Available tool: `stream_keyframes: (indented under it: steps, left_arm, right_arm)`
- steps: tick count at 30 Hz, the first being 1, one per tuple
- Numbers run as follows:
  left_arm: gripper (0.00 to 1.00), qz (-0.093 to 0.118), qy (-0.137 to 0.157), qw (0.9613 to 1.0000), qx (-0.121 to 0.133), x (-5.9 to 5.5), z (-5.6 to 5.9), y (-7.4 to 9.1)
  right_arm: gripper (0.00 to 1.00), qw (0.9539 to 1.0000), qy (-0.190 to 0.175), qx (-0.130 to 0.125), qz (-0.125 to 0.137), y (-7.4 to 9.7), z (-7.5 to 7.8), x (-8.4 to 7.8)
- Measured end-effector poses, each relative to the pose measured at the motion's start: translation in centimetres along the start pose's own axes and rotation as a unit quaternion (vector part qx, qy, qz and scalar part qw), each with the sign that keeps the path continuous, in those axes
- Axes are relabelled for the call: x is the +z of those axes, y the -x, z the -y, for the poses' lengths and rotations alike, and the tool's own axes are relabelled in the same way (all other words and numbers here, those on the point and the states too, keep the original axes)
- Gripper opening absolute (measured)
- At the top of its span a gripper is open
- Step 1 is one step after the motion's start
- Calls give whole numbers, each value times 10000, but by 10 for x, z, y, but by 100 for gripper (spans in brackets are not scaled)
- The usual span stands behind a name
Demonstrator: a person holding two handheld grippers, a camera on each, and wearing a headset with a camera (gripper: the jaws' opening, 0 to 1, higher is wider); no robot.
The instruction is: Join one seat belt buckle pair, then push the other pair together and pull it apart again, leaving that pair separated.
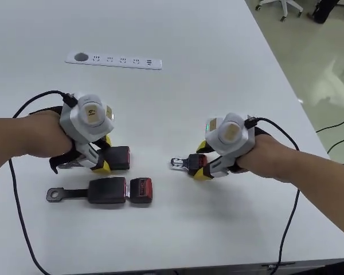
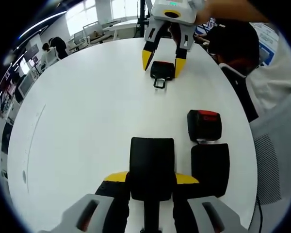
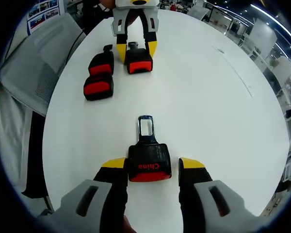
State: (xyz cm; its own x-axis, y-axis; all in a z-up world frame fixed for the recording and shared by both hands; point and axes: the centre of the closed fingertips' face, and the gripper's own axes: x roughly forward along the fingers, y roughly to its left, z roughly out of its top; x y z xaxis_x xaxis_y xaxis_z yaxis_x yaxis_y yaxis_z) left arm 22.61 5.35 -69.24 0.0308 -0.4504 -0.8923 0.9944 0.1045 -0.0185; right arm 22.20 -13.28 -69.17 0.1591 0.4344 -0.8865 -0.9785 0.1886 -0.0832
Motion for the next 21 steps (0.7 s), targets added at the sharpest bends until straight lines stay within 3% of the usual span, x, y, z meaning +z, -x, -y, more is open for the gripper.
stream_keyframes:
  steps: [5, 7, 10, 12, 16, 20, 21]
  left_arm:
    - [42, -100, 61, 9998, 172, -5, 0, 8]
    - [44, 171, 340, 9988, 314, 0, -4, 17]
    - [49, 316, 407, 9971, 564, -1, -10, 32]
    - [53, 439, 504, 9949, 750, 3, -6, 47]
    - [60, 677, 604, 9903, 1054, 3, 4, 57]
    - [66, 782, 654, 9876, 1197, 4, 17, 61]
    - [66, 839, 733, 9858, 1254, 6, 26, 65]
  right_arm:
    - [47, 9994, -150, -296, 104, 4, 4, 6]
    - [48, 9985, -319, -353, 265, 7, 3, 13]
    - [50, 9974, -385, -470, 400, 15, 3, 23]
    - [52, 9954, -494, -573, 585, 19, 2, 33]
    - [55, 9926, -505, -685, 863, 30, -15, 59]
    - [59, 9904, -527, -784, 1013, 35, -26, 73]
    - [61, 9896, -526, -825, 1051, 37, -33, 75]
